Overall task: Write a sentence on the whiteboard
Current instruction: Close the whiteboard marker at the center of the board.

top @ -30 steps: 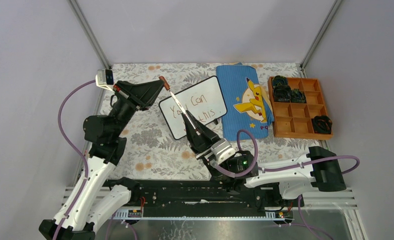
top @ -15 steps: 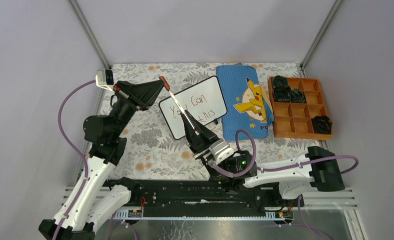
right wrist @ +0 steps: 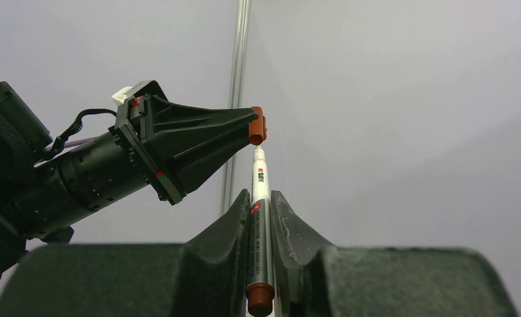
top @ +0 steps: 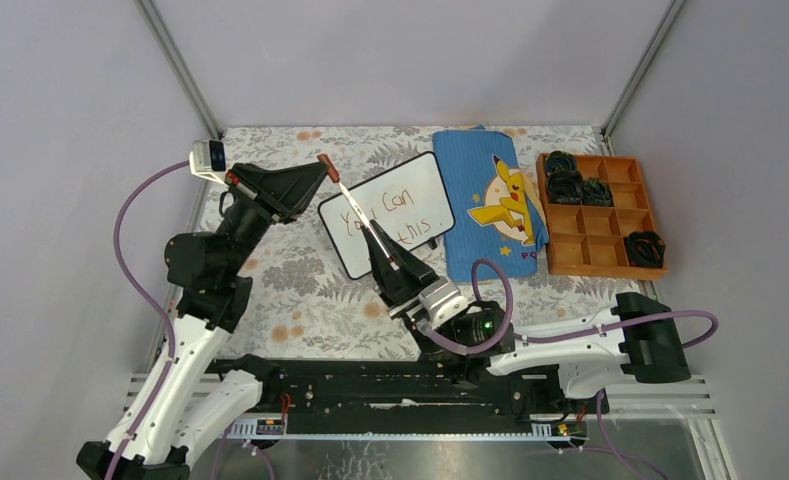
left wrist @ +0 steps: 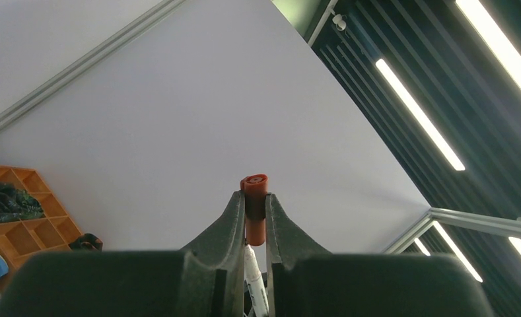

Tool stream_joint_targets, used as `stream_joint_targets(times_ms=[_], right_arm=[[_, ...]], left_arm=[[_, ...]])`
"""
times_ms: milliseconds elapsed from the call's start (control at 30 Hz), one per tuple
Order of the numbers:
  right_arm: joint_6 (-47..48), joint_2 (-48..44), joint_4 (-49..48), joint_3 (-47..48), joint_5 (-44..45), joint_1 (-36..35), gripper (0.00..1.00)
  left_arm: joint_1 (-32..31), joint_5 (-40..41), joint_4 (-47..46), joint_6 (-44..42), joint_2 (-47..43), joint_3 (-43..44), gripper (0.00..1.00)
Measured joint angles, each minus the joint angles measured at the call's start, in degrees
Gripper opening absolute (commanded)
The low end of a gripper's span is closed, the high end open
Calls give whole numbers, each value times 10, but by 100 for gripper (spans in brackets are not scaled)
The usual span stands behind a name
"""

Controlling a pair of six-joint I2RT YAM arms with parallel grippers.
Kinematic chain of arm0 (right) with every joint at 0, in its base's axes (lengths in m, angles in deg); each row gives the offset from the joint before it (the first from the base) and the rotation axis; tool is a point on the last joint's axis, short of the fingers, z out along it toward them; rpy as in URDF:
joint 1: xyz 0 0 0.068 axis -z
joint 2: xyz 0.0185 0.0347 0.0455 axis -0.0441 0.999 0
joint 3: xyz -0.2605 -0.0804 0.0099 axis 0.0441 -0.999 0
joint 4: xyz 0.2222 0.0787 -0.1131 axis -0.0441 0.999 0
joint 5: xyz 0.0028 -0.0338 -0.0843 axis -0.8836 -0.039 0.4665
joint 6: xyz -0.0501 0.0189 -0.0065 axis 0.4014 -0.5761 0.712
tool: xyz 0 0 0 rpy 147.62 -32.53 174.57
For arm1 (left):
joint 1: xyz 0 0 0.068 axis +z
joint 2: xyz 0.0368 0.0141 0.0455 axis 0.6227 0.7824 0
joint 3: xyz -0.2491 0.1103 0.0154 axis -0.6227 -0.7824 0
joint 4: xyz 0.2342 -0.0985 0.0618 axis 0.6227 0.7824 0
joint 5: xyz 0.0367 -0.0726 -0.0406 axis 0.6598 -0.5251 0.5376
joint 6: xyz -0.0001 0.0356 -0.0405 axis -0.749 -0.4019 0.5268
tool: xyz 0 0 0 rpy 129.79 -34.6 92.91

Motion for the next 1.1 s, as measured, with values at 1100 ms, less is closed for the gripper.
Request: stream_joint_targets(times_ms=[1100], right_arm=[[0,0,0,0,0,0,0]], left_arm=[[0,0,9,-16,-11,-6,0]])
